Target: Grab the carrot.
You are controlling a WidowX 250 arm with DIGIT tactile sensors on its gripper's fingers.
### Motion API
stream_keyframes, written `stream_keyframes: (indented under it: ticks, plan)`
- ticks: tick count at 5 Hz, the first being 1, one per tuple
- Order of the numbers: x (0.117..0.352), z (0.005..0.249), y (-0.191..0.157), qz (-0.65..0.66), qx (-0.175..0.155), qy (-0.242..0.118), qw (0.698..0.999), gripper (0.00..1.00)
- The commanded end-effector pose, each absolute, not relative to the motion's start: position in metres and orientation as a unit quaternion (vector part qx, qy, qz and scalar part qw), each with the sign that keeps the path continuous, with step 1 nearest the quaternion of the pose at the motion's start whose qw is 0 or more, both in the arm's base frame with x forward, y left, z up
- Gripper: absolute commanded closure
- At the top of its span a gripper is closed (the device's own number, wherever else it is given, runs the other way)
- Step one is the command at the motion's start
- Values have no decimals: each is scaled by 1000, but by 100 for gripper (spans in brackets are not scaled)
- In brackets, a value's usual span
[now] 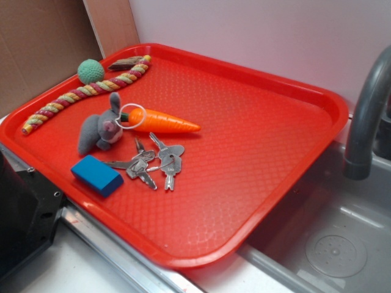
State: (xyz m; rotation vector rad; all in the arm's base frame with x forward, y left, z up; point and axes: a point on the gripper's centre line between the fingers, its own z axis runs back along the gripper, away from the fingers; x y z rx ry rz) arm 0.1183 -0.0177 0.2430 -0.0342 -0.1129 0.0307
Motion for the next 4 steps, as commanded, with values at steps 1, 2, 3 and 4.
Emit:
stream_keyframes:
  ticks: [1, 2, 3, 4]
  plan:
    - [118, 243, -18, 15, -17, -56, 998, 0]
    - [168, 193, 19, -113, 27, -7, 993, 0]
    - [221, 143, 19, -236, 31, -6, 971, 0]
    - [243, 94, -1, -355, 39, -21, 934, 0]
